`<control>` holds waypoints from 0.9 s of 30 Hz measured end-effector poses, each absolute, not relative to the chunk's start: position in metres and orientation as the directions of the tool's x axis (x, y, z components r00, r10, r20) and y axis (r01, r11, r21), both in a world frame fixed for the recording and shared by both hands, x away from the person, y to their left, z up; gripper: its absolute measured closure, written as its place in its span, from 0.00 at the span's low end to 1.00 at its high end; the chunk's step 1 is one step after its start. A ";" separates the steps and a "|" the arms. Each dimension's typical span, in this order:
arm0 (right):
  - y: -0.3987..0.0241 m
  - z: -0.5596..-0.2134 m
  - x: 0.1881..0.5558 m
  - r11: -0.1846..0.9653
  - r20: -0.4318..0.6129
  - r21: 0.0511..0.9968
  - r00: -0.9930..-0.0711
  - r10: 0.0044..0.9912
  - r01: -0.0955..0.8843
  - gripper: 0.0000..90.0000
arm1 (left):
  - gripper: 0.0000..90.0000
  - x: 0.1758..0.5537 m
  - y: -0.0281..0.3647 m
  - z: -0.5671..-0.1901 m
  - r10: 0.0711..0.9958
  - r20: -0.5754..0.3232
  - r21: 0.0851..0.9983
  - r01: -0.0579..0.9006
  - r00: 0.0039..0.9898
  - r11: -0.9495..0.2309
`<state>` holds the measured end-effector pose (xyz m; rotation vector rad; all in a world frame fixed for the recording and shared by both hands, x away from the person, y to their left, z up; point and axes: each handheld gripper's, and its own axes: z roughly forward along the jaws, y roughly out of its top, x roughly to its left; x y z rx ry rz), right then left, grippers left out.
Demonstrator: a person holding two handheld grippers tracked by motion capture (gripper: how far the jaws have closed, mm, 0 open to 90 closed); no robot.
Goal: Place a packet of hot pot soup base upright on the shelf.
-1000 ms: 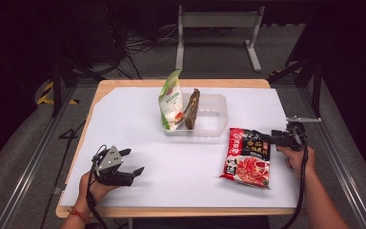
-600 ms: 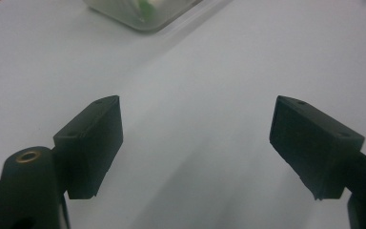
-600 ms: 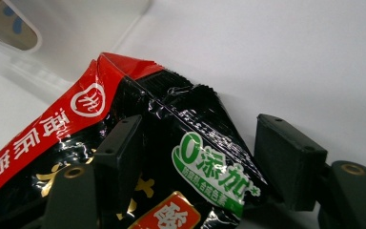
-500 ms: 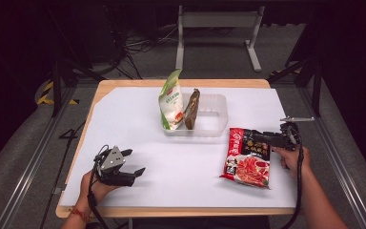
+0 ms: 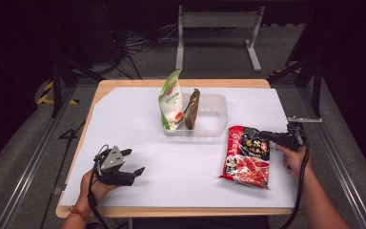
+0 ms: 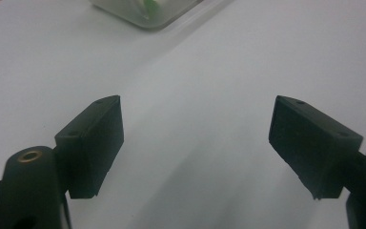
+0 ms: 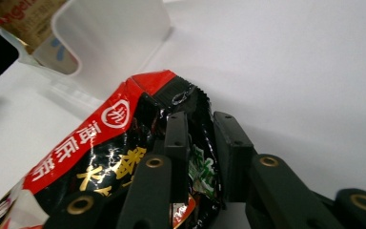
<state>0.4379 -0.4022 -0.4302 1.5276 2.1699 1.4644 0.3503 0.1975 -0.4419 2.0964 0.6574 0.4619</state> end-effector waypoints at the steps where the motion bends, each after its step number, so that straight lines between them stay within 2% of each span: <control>1: -0.403 -0.429 0.437 0.026 0.408 0.751 -0.496 0.766 0.660 0.89 | 0.22 0.350 0.198 -0.442 0.606 0.081 0.828 0.285 0.791 -0.482; 5: -0.407 -0.420 0.430 0.020 0.412 0.778 -0.533 0.739 0.628 0.96 | 0.22 0.350 0.199 -0.441 0.613 0.077 0.832 0.288 0.786 -0.474; 8: -0.407 -0.414 0.426 0.033 0.396 0.790 -0.551 0.735 0.612 0.97 | 0.22 0.351 0.200 -0.441 0.616 0.072 0.834 0.291 0.784 -0.468; 17: -0.401 -0.393 0.407 0.079 0.317 0.842 -0.607 0.729 0.534 0.98 | 0.23 0.350 0.201 -0.440 0.619 0.066 0.840 0.291 0.783 -0.457; 27: -0.393 -0.373 0.391 0.072 0.290 0.875 -0.636 0.715 0.479 0.98 | 0.23 0.350 0.201 -0.439 0.626 0.059 0.844 0.296 0.778 -0.447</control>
